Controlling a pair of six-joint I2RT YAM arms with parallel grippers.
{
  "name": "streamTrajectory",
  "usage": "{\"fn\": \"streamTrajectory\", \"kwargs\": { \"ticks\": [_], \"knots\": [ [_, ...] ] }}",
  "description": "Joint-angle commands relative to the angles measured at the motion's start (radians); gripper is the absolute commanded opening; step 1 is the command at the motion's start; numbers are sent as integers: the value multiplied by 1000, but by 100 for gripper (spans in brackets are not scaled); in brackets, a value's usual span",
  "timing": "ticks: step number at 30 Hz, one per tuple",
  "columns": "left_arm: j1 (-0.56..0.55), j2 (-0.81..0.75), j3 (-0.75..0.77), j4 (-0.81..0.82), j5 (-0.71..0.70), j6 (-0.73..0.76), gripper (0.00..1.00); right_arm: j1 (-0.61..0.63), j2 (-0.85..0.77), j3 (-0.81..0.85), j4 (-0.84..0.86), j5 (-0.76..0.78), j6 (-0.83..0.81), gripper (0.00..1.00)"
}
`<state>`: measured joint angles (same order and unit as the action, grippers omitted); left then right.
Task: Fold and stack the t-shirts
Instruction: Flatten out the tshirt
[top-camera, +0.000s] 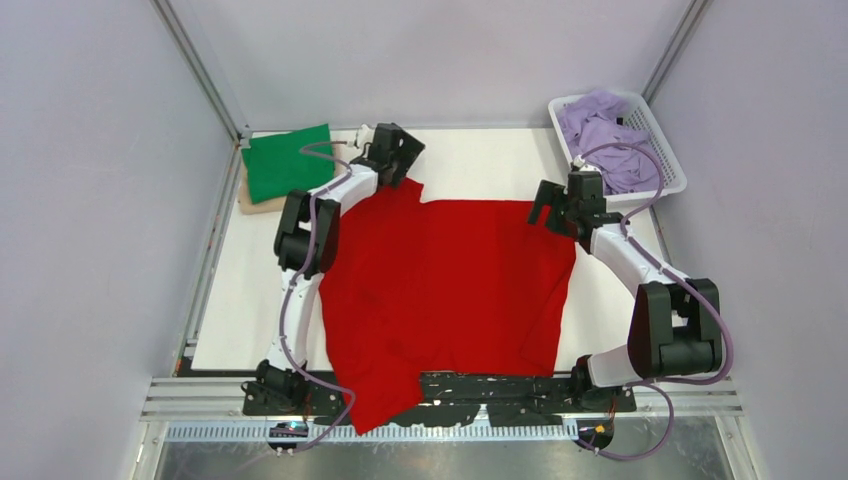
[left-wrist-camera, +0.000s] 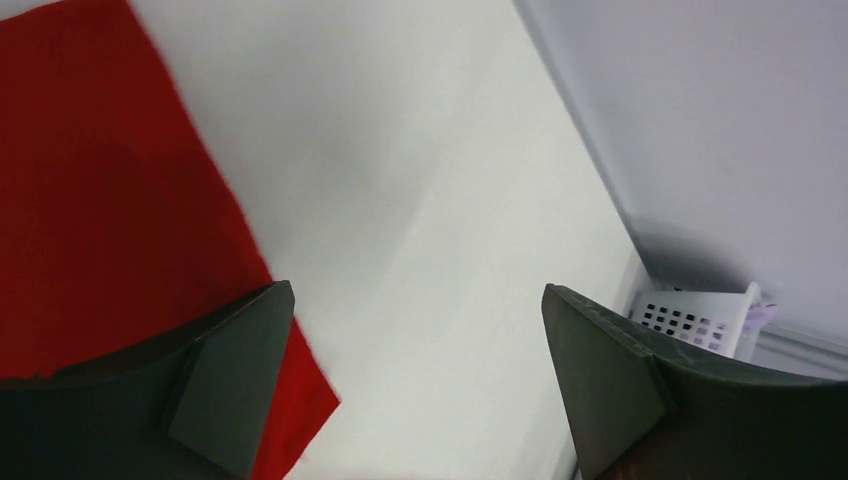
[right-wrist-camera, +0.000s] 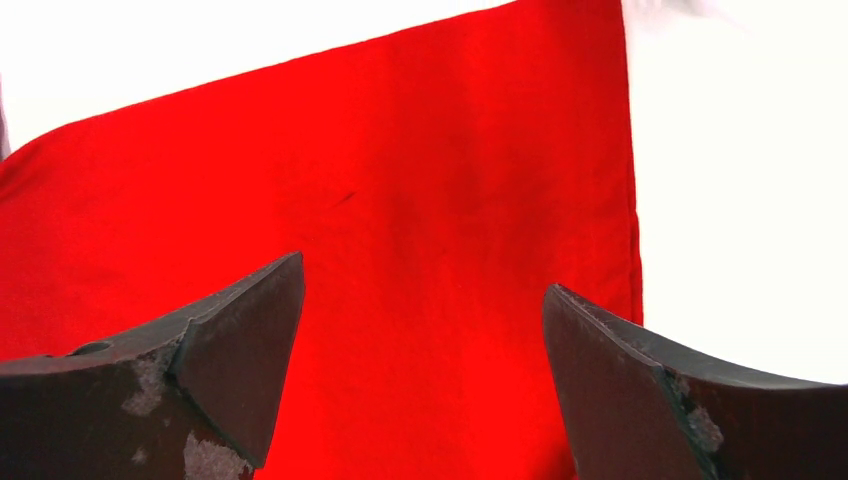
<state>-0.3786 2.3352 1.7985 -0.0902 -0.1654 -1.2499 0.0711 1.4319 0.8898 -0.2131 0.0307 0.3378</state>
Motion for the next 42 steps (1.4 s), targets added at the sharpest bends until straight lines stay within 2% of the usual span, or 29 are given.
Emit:
{"fn": "streamTrajectory", "kwargs": {
  "ticks": [1,4,8,11,14,17,20,23,27,35,39,42],
  "knots": [
    [-3,74,212,-52,95,20,100,-9,-51,-3,26,-3,-17,95],
    [-3,58,265,-77,201,115,100,-11,-58,-6,20,-14,-24,95],
    [-3,-111,171,-145,270,306,100,-10,-60,-4,-18,-17,-26,95],
    [-6,-294,37,-293,273,490,100,-9,-65,-21,-38,-36,-22,95],
    [-6,-496,-162,-410,253,644,99,0,-66,-41,-71,-55,-15,95],
    [-6,-629,-392,-459,248,705,100,20,-48,-55,-86,-50,-17,96],
    [-3,-690,-533,-459,264,715,100,60,1,-52,-92,-45,-17,95],
    [23,-657,-561,-459,302,706,100,89,47,-33,-93,-36,-16,95],
    [81,-549,-516,-461,335,690,100,93,138,8,-103,-35,-6,96],
    [173,-271,-287,-582,382,638,100,91,259,91,-115,-51,-7,95],
    [207,-187,-164,-641,406,625,100,78,318,128,-120,-85,0,95],
    [226,-144,-82,-660,396,617,100,68,375,218,-137,-101,-7,95]
  ]
}}
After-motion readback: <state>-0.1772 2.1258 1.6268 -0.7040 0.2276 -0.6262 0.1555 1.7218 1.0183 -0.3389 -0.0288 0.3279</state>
